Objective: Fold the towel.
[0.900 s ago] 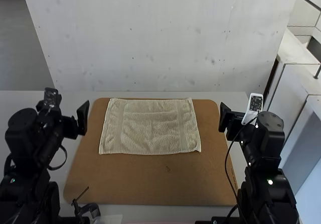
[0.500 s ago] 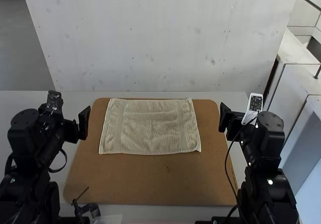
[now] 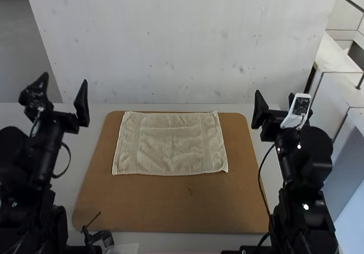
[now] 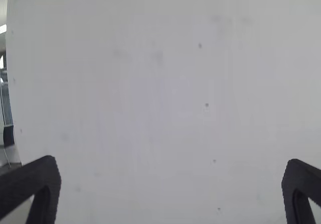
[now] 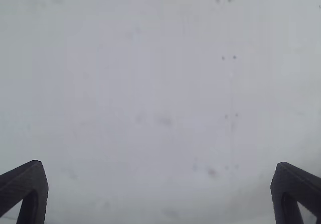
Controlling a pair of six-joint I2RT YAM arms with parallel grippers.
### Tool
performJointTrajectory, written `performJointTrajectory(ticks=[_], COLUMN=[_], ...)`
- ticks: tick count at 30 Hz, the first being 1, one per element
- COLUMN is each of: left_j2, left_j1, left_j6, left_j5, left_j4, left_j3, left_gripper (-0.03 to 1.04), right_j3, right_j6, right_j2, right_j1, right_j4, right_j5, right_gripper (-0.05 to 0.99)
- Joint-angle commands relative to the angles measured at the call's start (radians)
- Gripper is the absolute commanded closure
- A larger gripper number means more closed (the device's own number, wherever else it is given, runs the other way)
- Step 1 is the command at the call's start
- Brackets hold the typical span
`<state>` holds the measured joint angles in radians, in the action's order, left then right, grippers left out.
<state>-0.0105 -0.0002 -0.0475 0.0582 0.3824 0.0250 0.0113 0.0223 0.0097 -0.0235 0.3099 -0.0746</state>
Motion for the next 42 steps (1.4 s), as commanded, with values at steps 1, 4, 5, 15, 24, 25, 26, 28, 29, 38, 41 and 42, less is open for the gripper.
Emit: performJointTrajectory(ticks=[1, 4, 5, 15, 24, 25, 26, 28, 29, 38, 41, 42], left_j2=[0.007, 0.007, 0.006, -0.289, -1.266, -1.307, -1.355, -1.433, -1.551, -1.686, -1.700, -1.701], left_j1=[0.002, 0.002, 0.002, -0.011, -0.026, -0.027, -0.029, -0.027, -0.027, 0.012, 0.020, 0.022], left_j6=[-0.018, -0.058, -0.107, -0.138, -0.144, -0.140, -0.138, -0.126, -0.117, -0.120, -0.123, -0.126], left_j5=[-0.032, -0.012, 0.038, 0.074, 0.078, 0.078, 0.078, 0.081, 0.083, 0.106, 0.112, 0.115], left_j4=[0.112, 0.082, 0.064, -0.027, -0.307, -0.306, -0.306, -0.303, -0.258, -0.209, -0.203, -0.203], left_j3=[-0.025, -0.025, -0.023, 0.170, 0.681, 0.690, 0.701, 0.725, 0.754, 0.809, 0.819, 0.819], left_gripper=[0.02, 0.02, 0.02, 0.05, 0.05, 0.05, 0.05, 0.05, 0.05, 0.05, 0.05, 0.05], right_j3=[0.001, -0.007, 0.001, 0.383, 0.825, 0.840, 0.860, 0.894, 0.992, 1.245, 1.280, 1.290], right_j6=[-0.070, -0.096, -0.096, -0.091, -0.090, -0.090, -0.090, -0.090, -0.088, -0.090, -0.081, -0.078], right_j2=[-0.002, -0.007, -0.007, 0.440, 1.334, 1.365, 1.405, 1.474, 1.639, 1.980, 2.014, 2.015], right_j1=[0.000, -0.003, -0.001, 0.011, 0.004, 0.013, 0.027, 0.065, 0.128, 0.186, 0.186, 0.186], right_j4=[0.037, 0.044, 0.031, -0.232, -0.416, -0.414, -0.414, -0.416, -0.433, -0.554, -0.551, -0.552], right_j5=[-0.017, -0.014, -0.014, -0.065, -0.134, -0.133, -0.133, -0.125, -0.105, -0.068, -0.070, -0.071], right_gripper=[-0.04, -0.04, -0.04, -0.03, -0.03, -0.03, -0.03, -0.03, -0.02, -0.02, -0.02, -0.02])
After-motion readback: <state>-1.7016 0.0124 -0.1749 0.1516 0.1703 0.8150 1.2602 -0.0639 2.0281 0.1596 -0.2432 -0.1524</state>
